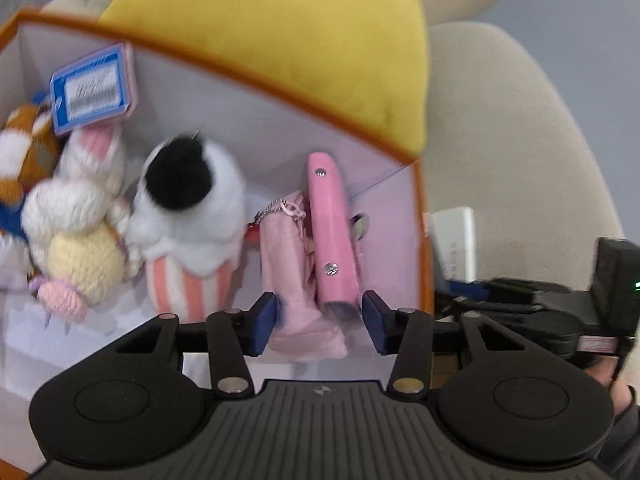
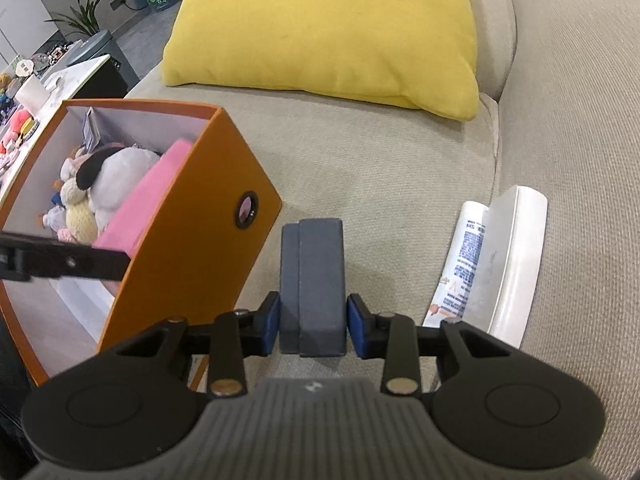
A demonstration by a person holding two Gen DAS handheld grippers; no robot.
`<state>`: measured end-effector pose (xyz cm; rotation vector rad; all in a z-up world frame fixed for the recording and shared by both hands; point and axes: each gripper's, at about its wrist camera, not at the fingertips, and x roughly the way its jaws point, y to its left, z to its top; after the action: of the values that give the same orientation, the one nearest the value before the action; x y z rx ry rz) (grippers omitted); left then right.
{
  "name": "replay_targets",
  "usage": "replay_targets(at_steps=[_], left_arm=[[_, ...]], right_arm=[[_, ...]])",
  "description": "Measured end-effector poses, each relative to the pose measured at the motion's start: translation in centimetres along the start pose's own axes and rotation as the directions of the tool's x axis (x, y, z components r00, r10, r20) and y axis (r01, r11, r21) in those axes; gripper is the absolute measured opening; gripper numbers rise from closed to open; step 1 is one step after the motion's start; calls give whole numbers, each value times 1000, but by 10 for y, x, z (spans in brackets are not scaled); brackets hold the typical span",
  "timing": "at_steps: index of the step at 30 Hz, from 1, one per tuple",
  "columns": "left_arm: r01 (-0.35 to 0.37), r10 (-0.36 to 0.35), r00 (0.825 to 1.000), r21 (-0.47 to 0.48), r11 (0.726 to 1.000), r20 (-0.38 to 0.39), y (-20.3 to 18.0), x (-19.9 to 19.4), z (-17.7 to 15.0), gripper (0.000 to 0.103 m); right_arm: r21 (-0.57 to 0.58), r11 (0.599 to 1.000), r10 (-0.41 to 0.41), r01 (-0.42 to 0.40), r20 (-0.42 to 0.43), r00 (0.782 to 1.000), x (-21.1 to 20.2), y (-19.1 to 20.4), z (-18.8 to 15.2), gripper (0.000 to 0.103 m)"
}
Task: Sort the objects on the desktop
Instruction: 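Regrasp the pink wallet with the left gripper and stand it upright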
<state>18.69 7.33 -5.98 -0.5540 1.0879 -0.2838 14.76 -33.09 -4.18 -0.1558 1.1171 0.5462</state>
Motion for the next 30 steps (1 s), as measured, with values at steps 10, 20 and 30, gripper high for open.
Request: replay_targets(at_steps=[10, 20, 30], left_arm=[[62, -64, 998, -103, 993, -10, 0, 25, 22, 67], [-103, 99, 993, -59, 993, -69, 9, 46, 29, 57], [-164, 163, 986, 77, 983, 25, -10, 33, 22, 37]], right_arm=[[11, 1000, 15, -15, 2, 1000, -2, 0, -6, 38], [38, 999, 22, -22, 12, 1000, -3, -2, -9, 38], [108, 994, -3, -3, 60, 998, -26, 0, -8, 36]])
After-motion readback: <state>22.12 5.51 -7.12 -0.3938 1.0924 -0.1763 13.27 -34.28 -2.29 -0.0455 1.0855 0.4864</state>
